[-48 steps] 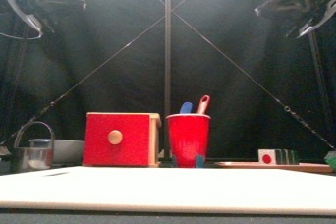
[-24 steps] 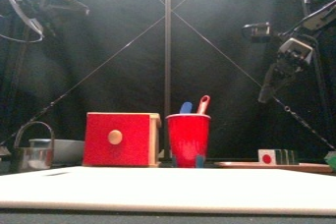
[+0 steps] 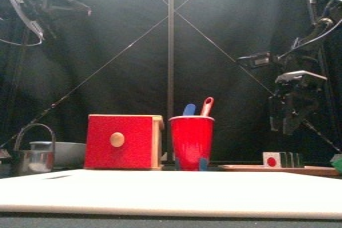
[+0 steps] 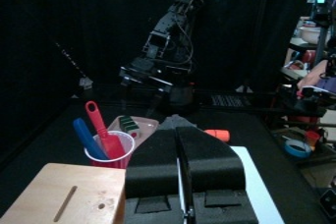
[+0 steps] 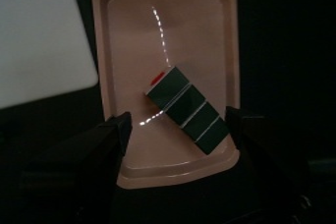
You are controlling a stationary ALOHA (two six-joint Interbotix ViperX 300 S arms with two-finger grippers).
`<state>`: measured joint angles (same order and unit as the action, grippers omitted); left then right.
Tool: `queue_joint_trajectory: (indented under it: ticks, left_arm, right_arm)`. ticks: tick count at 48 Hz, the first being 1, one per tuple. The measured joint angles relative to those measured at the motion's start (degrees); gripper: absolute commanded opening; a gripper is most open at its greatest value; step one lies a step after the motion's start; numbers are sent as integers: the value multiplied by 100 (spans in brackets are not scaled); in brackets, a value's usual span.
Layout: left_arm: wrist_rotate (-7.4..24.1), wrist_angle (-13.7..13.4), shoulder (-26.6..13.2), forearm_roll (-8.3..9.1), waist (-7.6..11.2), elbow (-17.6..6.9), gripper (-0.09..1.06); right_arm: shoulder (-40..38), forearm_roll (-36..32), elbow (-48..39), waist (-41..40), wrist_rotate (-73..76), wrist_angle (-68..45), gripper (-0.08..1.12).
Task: Place sushi on board then cut the sushi with the knife then place the pieces on the plate
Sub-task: Place the sushi on the board
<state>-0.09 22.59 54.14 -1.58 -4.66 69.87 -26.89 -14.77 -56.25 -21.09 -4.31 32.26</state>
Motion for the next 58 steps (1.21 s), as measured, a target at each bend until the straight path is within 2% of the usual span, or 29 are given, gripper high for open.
queue_joint_trajectory:
  ticks: [6,19,33,58]
  left_arm:
    - [0,9,0,-26,-44,9,2]
    - [0,79,0,-316,-97,35,2]
    - [0,299,0,-360,-141,97,2]
    - [0,360,0,-387,-167,97,2]
  right_arm:
    - [316,-220,53,26,-97,9,103]
    - [809,-466,141,0,-721,-44,102]
    - [1099,-633,220,-229,-1327,-105,102]
    - [1714,-668,229,-475,-1503,-290,102]
